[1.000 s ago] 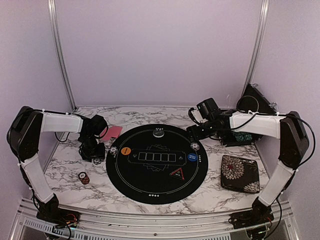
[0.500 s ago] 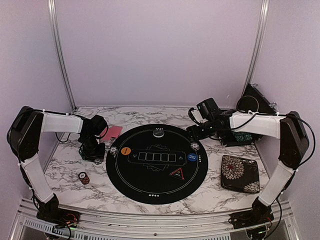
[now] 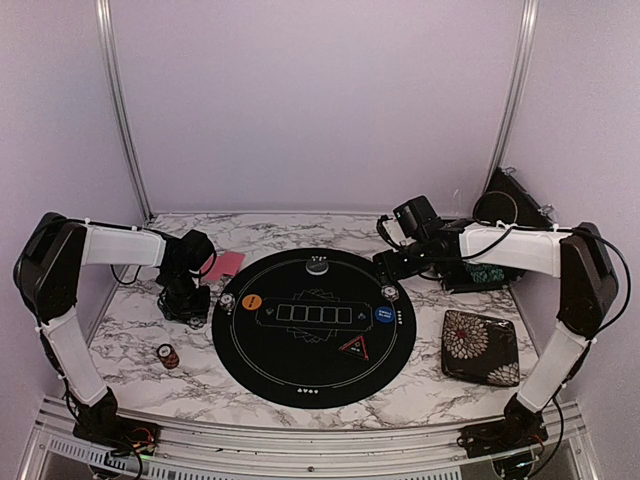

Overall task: Distribute texas hold em gaming equipment
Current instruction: Pick up the pile of poker chips from the center of the board.

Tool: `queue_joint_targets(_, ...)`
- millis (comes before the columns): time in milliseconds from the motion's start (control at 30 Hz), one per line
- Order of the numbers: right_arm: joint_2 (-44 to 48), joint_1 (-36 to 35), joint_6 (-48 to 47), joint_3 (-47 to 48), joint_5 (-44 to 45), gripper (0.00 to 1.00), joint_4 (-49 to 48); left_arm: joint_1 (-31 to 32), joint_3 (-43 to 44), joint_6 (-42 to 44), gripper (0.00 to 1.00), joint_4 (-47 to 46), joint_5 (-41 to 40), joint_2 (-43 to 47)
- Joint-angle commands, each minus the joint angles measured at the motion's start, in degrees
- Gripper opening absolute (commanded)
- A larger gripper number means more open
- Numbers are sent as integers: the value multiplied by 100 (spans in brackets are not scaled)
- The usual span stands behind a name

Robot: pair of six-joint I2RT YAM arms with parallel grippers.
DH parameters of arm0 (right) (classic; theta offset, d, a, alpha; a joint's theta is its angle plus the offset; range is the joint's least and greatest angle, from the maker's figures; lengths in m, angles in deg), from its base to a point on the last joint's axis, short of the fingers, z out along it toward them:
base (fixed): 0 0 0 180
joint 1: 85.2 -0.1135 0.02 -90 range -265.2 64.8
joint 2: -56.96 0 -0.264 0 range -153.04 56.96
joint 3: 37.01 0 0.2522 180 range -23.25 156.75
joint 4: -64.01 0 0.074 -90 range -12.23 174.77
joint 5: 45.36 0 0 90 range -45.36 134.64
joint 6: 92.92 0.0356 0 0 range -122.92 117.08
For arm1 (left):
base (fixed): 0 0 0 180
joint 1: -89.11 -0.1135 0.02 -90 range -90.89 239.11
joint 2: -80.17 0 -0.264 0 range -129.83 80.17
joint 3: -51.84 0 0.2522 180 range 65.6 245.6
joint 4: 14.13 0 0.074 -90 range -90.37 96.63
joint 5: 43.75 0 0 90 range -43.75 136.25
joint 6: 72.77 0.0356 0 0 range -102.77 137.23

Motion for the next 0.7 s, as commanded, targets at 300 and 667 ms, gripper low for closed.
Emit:
queue_joint_targets(300, 135, -51, 56, 106, 34, 75, 9, 115, -3, 54, 37, 342, -26, 174)
queue_joint_targets(667, 137, -51, 65, 92, 28, 74, -11, 179, 49, 44, 37, 400, -6, 204)
